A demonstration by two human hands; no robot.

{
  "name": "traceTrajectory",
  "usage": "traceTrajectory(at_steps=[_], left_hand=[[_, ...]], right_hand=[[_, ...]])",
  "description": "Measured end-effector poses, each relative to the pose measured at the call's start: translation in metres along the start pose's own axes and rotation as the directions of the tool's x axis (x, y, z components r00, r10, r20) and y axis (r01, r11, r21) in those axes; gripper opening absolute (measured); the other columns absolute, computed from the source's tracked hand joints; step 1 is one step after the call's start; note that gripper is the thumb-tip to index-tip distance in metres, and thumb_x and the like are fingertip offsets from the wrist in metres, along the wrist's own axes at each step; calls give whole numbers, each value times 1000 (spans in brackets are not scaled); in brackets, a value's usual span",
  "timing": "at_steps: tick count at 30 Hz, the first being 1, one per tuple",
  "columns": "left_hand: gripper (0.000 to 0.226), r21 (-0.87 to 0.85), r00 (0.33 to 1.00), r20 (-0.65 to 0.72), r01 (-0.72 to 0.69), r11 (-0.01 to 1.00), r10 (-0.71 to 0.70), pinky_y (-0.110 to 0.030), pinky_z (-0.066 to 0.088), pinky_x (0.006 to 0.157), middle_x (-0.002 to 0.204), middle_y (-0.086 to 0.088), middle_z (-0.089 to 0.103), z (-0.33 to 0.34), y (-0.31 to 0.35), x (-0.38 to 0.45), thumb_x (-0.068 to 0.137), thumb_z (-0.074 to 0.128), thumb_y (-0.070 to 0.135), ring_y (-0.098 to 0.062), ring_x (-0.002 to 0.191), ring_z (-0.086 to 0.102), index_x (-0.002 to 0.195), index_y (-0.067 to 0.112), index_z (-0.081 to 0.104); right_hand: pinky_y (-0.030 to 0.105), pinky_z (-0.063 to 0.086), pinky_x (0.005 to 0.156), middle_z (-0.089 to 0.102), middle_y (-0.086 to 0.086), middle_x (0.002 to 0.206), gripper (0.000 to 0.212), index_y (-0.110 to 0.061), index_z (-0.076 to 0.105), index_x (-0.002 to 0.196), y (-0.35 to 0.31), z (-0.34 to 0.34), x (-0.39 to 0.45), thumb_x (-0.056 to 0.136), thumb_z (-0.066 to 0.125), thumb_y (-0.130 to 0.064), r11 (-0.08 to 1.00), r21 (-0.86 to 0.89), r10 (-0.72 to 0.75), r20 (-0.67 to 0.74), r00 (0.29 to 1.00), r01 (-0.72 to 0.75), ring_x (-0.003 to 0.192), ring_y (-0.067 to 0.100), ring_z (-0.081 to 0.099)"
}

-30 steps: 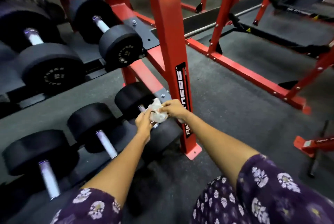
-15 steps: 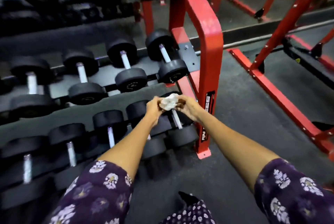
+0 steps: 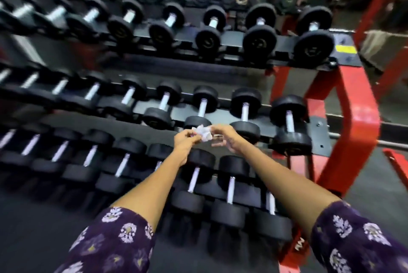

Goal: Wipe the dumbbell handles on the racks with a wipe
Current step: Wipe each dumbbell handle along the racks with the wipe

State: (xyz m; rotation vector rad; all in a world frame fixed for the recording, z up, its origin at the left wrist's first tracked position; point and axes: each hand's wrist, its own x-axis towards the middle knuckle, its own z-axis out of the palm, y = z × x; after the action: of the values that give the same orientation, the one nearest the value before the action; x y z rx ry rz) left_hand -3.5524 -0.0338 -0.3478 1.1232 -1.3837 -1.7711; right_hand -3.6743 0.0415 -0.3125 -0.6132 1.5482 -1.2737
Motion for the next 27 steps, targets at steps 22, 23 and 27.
traceTrajectory(at_steps=[22, 23, 27], left_hand=[[12, -59, 412, -911, -197, 979, 28, -16, 43, 64, 78, 4, 61, -419, 45, -163, 87, 64, 0, -7, 72, 54, 94, 9, 67], [13, -53, 356, -934, -190, 980, 19, -17, 41, 64, 75, 5, 60, -427, 46, -174, 87, 63, 2, -6, 71, 52, 95, 12, 67], [20, -79, 152, -987, -205, 976, -48, -21, 37, 63, 71, 5, 59, -440, 43, -230, 90, 61, 9, -9, 75, 51, 73, 18, 64]], right_hand=[[13, 45, 44, 60, -1, 56, 20, -9, 58, 71, -6, 506, -9, 77, 62, 10, 887, -263, 14, 837, 547, 380, 45, 4, 53], [13, 45, 45, 60, 0, 56, 20, -8, 59, 72, -5, 520, -16, 77, 61, 10, 881, -258, 34, 871, 491, 396, 47, 6, 54], [16, 48, 52, 65, 7, 68, 10, 3, 63, 86, 3, 568, -62, 78, 63, 9, 841, -245, 130, 957, 260, 482, 58, 14, 60]])
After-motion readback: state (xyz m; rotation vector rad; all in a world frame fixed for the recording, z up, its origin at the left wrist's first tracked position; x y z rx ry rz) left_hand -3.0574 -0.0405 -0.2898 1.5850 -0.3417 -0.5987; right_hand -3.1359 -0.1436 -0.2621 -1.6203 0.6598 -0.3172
